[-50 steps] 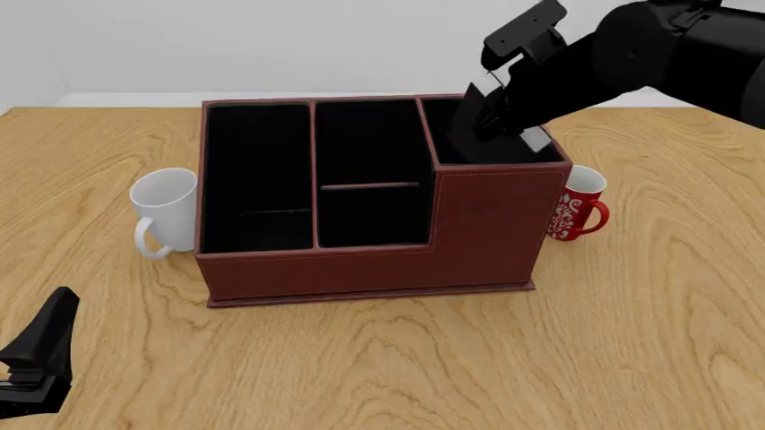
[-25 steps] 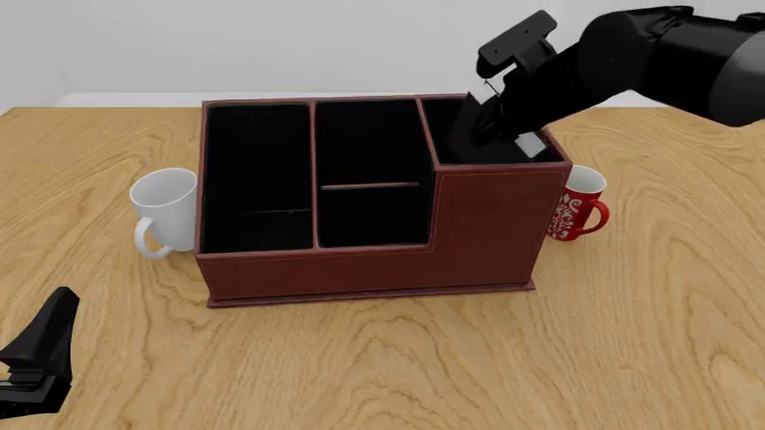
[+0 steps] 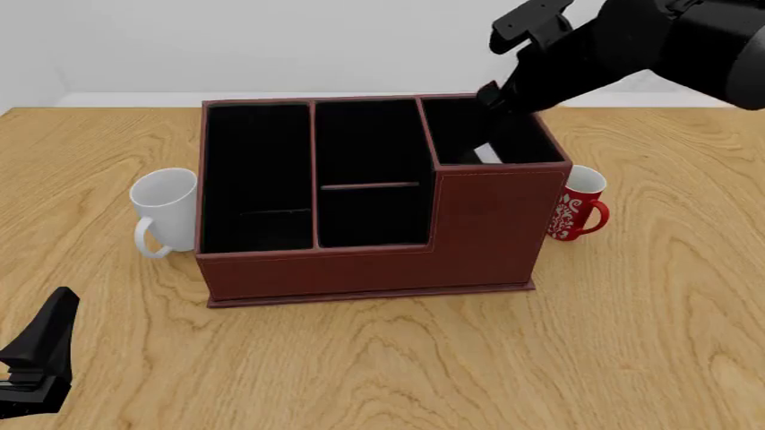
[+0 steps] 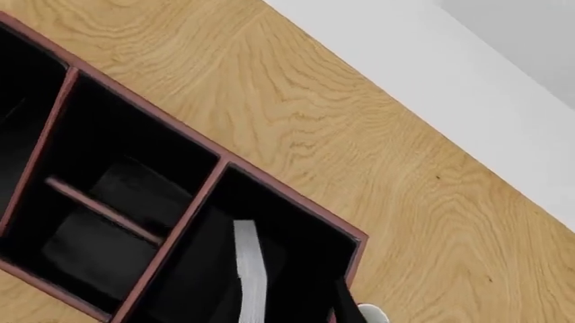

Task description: Pick up the book and place it in the right compartment of the caddy.

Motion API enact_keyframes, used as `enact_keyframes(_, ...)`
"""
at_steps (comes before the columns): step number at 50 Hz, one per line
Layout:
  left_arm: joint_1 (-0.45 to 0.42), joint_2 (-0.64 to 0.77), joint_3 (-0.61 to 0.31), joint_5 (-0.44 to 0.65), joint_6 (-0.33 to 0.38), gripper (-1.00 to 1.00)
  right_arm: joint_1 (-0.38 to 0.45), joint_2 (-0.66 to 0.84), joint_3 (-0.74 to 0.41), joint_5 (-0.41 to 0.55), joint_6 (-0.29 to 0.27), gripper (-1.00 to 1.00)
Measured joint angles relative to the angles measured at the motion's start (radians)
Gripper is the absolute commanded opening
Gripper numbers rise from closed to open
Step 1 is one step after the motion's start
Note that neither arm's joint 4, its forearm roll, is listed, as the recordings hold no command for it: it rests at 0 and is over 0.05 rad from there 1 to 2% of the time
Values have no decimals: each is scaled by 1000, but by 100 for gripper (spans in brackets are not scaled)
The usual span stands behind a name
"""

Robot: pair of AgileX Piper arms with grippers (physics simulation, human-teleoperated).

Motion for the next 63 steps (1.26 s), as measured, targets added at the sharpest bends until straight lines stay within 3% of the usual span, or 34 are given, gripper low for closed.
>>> enact_keyframes(11, 0, 0, 0, 0, 0, 100, 10, -118, 76, -34, -10, 100)
enact_keyframes(29, 0, 0, 0, 0, 0, 100, 50, -383, 322, -138, -5, 100)
enact_keyframes(63, 0, 0, 0, 0, 0, 100, 69, -740, 676, -300, 56, 100)
